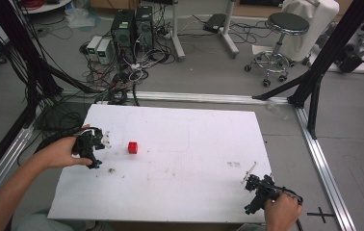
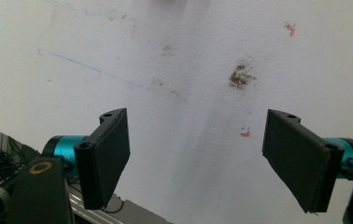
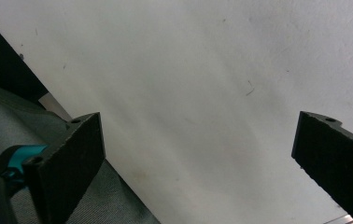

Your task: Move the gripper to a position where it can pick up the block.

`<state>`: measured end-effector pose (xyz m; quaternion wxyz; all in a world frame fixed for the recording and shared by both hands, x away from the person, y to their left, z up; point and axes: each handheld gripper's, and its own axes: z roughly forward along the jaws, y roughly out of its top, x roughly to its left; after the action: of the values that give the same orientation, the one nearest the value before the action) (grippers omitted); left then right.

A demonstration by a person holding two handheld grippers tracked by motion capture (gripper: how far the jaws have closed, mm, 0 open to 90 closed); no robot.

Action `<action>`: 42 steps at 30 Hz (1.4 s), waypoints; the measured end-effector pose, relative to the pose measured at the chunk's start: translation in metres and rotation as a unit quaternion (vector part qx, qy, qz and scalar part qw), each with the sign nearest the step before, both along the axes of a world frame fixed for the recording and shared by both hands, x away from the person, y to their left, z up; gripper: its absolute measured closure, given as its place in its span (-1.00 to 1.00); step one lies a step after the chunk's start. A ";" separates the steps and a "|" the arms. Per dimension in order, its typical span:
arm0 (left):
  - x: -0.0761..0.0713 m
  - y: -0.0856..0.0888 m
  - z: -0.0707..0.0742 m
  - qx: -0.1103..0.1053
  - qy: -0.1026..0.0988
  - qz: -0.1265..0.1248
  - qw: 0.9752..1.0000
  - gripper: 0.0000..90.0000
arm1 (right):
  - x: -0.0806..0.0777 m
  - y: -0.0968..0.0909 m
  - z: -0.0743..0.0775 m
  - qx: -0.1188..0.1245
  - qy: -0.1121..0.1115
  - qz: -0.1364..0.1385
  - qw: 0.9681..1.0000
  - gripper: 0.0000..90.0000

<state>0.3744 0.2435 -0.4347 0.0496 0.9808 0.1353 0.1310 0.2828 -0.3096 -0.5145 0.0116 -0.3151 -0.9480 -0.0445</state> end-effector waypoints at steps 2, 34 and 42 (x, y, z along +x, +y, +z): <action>0.002 -0.002 0.001 0.004 0.000 -0.008 1.000 -0.48 | 0.000 0.000 0.000 0.000 0.001 -0.004 1.000 -0.96; 0.052 -0.051 0.001 0.057 0.000 -0.105 0.993 -0.47 | -0.002 -0.001 -0.001 0.001 0.001 -0.004 1.000 -0.96; 0.067 -0.067 -0.007 0.062 0.009 -0.108 0.992 -0.47 | -0.003 -0.003 -0.001 0.002 0.002 -0.006 1.000 -0.96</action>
<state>0.4418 0.1767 -0.4415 0.0017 0.9920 0.0209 0.1245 0.2799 -0.3123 -0.5154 0.0138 -0.3211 -0.9459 -0.0454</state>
